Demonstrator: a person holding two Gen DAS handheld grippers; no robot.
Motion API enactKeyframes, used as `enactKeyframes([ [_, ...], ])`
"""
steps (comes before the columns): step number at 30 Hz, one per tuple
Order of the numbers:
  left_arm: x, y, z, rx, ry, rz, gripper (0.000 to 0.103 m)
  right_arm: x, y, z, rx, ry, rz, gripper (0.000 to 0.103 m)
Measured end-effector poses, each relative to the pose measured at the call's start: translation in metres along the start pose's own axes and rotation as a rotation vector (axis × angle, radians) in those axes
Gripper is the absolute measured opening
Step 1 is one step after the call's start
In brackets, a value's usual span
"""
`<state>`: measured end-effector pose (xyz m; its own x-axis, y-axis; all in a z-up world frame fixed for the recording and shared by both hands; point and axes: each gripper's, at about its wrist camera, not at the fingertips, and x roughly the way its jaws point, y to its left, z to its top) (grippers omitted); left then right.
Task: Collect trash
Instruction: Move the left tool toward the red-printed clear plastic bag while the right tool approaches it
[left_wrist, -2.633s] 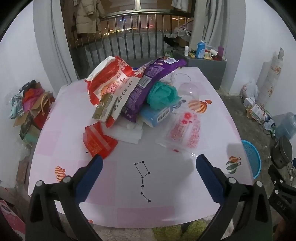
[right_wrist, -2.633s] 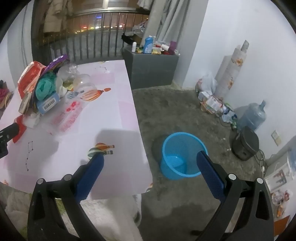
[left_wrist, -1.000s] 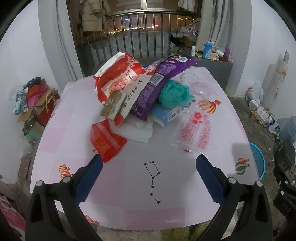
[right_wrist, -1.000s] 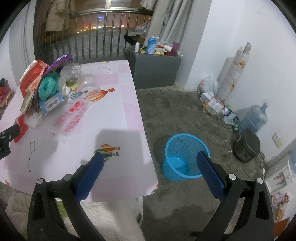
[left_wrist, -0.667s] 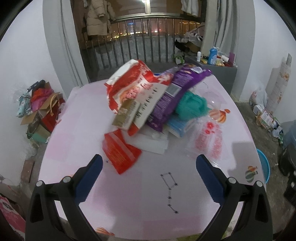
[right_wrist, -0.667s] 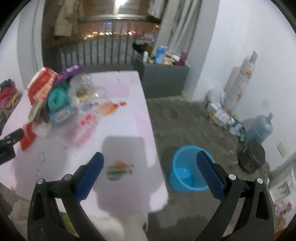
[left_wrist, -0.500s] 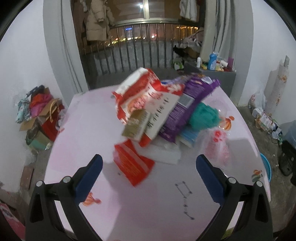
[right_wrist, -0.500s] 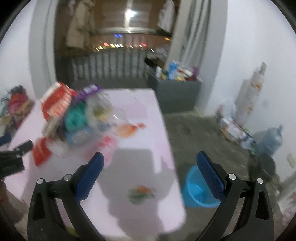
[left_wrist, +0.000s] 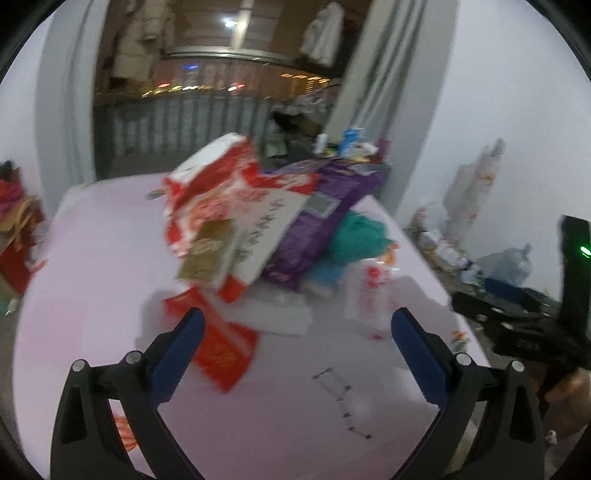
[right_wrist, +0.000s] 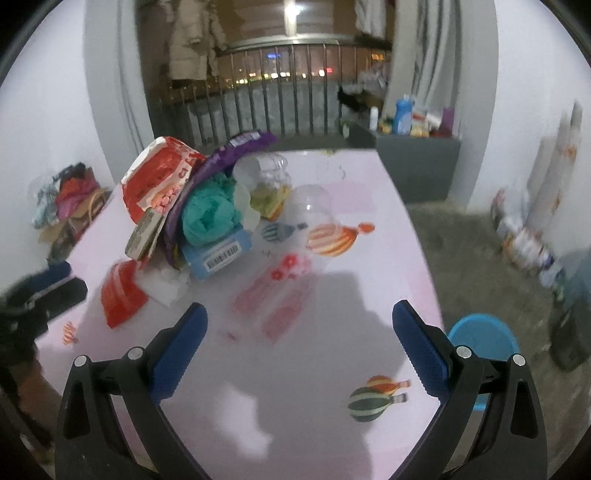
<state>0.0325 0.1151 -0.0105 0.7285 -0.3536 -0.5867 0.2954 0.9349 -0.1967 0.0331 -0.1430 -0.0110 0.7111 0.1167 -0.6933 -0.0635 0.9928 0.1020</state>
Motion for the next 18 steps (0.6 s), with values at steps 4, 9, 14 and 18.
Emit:
enactKeyframes([
  [4, 0.010, -0.021, -0.002, 0.129, -0.039, -0.035, 0.099, 0.019, -0.008, 0.003, 0.089, 0.071, 0.070, 0.083],
  [9, 0.022, -0.025, -0.001, 0.167, -0.020, -0.063, 0.098, 0.049, -0.011, 0.012, 0.153, 0.139, 0.115, 0.068],
  [14, 0.025, -0.008, -0.003, 0.127, 0.025, -0.042, 0.082, 0.082, -0.006, 0.014, 0.163, 0.212, 0.113, 0.052],
  [18, 0.022, 0.011, -0.008, 0.077, 0.051, 0.002, 0.066, 0.098, 0.004, 0.007, 0.106, 0.255, 0.105, 0.023],
])
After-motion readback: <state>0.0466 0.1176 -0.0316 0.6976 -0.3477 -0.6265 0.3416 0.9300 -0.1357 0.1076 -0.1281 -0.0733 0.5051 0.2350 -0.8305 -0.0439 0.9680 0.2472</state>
